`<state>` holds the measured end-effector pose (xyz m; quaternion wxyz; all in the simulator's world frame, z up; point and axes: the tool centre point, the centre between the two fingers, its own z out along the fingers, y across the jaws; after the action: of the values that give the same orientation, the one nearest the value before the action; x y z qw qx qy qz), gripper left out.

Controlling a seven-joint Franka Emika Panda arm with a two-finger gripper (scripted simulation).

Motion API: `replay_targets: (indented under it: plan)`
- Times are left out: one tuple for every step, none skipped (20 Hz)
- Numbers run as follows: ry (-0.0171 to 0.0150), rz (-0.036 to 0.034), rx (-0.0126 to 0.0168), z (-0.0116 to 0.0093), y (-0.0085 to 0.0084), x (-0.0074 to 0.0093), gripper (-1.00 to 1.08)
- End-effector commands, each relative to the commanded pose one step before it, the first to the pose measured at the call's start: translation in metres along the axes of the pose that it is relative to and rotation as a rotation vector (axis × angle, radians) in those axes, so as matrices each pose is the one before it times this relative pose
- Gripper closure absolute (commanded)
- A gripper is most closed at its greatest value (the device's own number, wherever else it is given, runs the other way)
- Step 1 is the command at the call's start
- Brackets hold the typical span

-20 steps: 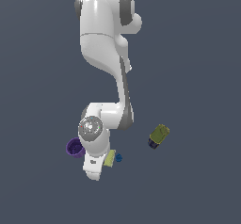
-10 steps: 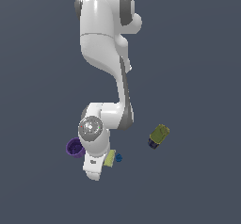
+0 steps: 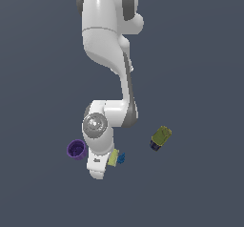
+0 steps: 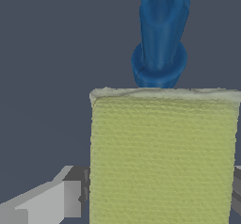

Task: Pick up a designated object from a clutter of objects.

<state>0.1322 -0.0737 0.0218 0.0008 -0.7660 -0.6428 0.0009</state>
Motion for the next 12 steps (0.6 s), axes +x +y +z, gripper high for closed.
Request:
replay_targets:
  plan:
    - [0.00021, -0.00055, -0.00237, -0.00875, -0.00507, 0.00528, 1.08]
    - [0.0, 0.0, 0.0, -0.00378, -0.00292, 0.00244, 1.08]
    - [-0.00041, -0.00012, 0.00024, -0.00397, -0.0032, 0.00277, 1.08]
    - [0.0, 0.0, 0.0, -0.00452, -0.00349, 0.00292, 1.08]
    - [0.0, 0.0, 0.0, -0.00491, -0.00378, 0.00316, 1.08]
    - [-0.00048, -0.00009, -0.00002, -0.00528, -0.00408, 0.00349, 1.08]
    - [0.0, 0.0, 0.0, -0.00569, -0.00437, 0.00366, 1.08]
    - [0.0, 0.0, 0.0, -0.0061, -0.00468, 0.00392, 1.08]
    - [-0.00048, -0.00009, -0.00006, -0.00652, -0.005, 0.00428, 1.08]
    - [0.0, 0.0, 0.0, -0.00692, -0.00529, 0.00444, 1.08]
    - [0.0, 0.0, 0.0, -0.00714, -0.00544, 0.00458, 1.08]
    - [-0.00048, -0.00009, -0.00005, -0.0072, -0.0055, 0.00472, 1.08]
